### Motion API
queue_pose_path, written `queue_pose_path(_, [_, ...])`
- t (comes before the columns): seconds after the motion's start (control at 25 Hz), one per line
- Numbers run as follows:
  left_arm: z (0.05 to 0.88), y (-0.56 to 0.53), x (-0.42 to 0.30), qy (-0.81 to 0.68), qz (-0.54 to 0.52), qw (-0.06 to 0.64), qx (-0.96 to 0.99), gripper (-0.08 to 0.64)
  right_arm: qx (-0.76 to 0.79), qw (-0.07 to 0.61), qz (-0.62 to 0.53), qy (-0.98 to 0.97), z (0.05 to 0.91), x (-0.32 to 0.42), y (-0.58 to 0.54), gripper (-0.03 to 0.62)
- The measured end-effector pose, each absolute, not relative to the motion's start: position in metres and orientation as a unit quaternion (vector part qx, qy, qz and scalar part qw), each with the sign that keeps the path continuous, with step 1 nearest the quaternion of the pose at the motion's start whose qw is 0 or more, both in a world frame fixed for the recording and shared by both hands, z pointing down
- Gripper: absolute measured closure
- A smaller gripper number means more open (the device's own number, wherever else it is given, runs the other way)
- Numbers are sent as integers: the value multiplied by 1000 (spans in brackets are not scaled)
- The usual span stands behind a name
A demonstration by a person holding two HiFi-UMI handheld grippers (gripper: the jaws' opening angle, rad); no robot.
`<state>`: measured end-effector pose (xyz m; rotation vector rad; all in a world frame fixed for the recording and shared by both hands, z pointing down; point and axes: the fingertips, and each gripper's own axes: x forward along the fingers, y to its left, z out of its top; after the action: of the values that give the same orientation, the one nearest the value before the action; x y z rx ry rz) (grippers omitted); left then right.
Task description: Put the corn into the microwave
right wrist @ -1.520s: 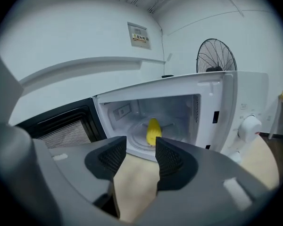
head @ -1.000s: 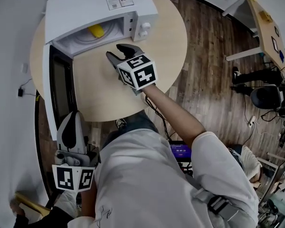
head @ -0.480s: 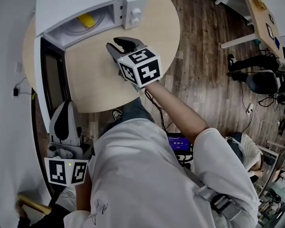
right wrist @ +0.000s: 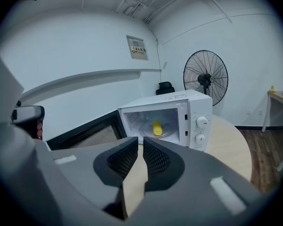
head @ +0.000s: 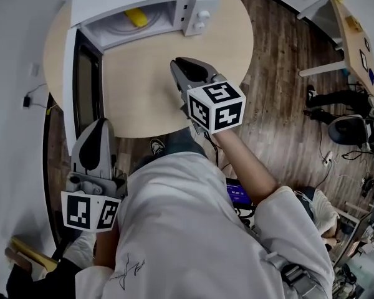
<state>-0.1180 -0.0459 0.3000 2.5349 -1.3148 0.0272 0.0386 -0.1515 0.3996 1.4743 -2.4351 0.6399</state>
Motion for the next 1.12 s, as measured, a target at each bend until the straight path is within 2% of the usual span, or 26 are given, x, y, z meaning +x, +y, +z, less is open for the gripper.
queue_pose_path(0.4, [313,-42,-131,-465,18,157,871,568,506,92,214,-831,374,38,-109,578])
queue_pose_path(1.12, [316,-41,-142,-489,28,176,854,569,506,38,207,-836,329,57,-51,580])
